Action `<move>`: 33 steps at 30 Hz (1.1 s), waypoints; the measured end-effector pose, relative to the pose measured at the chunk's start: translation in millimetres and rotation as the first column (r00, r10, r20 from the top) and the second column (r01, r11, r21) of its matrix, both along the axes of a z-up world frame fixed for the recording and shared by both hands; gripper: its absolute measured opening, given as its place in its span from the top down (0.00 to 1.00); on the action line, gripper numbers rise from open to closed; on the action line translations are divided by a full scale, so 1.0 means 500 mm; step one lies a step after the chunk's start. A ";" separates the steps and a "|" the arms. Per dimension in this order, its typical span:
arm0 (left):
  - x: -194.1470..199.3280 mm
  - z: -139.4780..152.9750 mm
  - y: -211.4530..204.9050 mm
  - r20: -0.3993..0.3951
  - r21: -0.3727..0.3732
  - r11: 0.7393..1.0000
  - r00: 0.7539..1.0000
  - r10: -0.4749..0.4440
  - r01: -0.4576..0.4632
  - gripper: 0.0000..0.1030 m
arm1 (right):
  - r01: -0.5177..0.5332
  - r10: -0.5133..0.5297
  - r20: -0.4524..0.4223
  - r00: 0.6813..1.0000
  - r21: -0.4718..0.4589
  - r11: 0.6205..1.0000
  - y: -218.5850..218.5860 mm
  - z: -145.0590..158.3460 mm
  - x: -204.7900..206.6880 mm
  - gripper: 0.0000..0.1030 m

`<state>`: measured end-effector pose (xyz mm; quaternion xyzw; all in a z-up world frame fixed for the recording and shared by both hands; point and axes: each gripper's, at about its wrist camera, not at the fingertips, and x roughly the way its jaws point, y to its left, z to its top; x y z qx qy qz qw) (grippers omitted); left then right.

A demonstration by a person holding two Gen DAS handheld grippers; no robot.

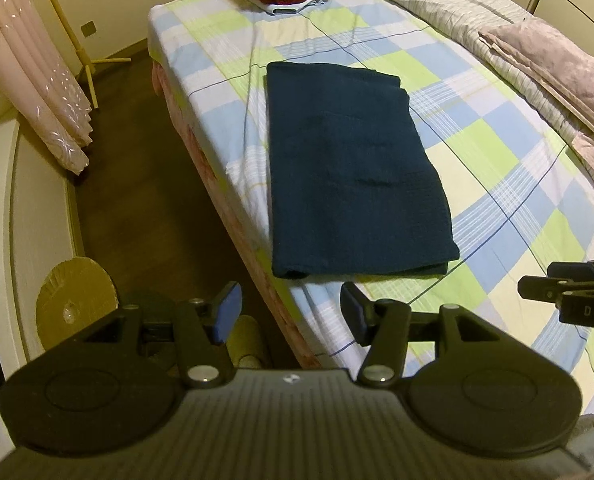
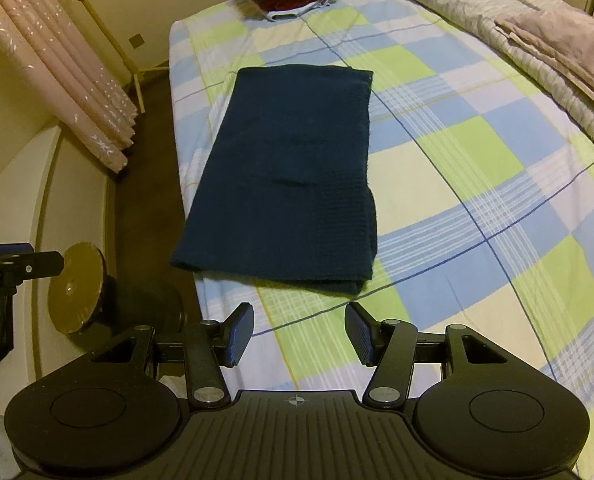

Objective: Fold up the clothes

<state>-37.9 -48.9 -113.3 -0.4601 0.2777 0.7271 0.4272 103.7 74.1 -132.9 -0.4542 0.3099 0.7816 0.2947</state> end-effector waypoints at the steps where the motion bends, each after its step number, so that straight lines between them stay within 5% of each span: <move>1: 0.000 0.000 0.000 0.000 0.000 1.000 1.000 0.000 0.000 0.50 | -0.001 0.001 0.000 1.000 0.001 1.000 0.000 0.000 0.000 0.47; 13: -0.015 -0.024 -0.007 0.069 0.026 1.000 0.998 0.006 -0.008 0.49 | 0.006 -0.006 0.001 1.000 -0.009 1.000 0.008 -0.012 -0.001 0.47; 22: -0.068 -0.119 -0.027 0.163 0.063 0.997 0.986 0.042 -0.053 0.55 | 0.166 -0.181 -0.122 0.976 -0.121 0.979 0.076 -0.101 0.078 0.48; 26: -0.091 -0.183 -0.011 0.197 0.039 0.997 0.979 0.056 -0.065 0.55 | 0.239 -0.273 -0.174 0.946 -0.195 0.951 0.110 -0.149 0.112 0.48; 33: -0.120 -0.280 0.034 0.217 0.015 0.998 0.975 0.056 -0.060 0.55 | 0.413 -0.501 -0.234 0.833 -0.338 0.845 0.198 -0.316 0.124 0.48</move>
